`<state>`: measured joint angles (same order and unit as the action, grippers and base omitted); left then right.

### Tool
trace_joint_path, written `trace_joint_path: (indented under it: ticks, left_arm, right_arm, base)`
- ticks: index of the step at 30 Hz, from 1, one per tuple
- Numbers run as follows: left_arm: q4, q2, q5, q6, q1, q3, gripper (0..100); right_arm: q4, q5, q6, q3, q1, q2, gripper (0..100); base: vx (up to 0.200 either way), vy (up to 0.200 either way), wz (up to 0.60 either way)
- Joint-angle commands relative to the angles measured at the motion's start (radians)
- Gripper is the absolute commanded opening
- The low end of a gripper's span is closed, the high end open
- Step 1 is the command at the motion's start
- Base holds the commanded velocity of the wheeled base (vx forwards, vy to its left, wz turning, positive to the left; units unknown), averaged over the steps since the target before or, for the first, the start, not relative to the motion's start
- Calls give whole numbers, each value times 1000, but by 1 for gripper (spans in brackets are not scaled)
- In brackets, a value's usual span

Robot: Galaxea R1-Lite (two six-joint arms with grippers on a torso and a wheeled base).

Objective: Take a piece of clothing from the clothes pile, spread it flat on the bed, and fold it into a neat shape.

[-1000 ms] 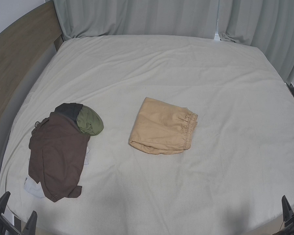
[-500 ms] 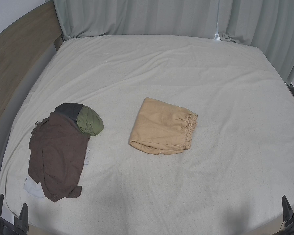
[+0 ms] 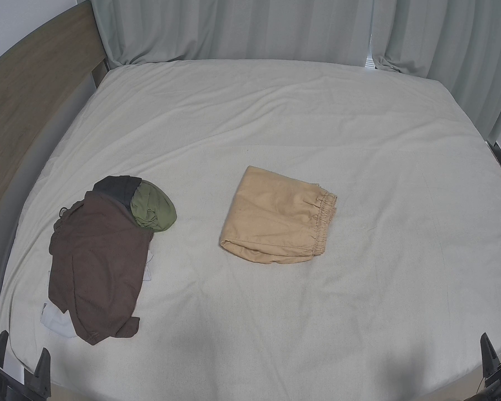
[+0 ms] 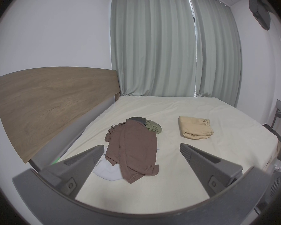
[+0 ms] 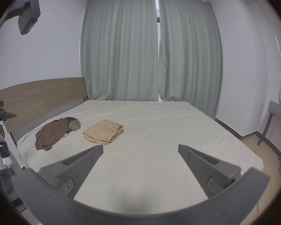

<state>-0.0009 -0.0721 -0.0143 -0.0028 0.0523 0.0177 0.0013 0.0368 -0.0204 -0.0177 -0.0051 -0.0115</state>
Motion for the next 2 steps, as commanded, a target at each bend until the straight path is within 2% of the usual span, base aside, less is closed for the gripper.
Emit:
trace_joint_path:
  ticks: [1,2]
  left_arm:
    - [-1,-6,0,-2,0,-18,100]
    - [-1,-6,0,1,0,-18,100]
  right_arm:
    - [0,2,4,18,2,11,100]
    - [0,0,4,18,1,11,100]
  base:
    - [0,0,0]
    - [0,0,0]
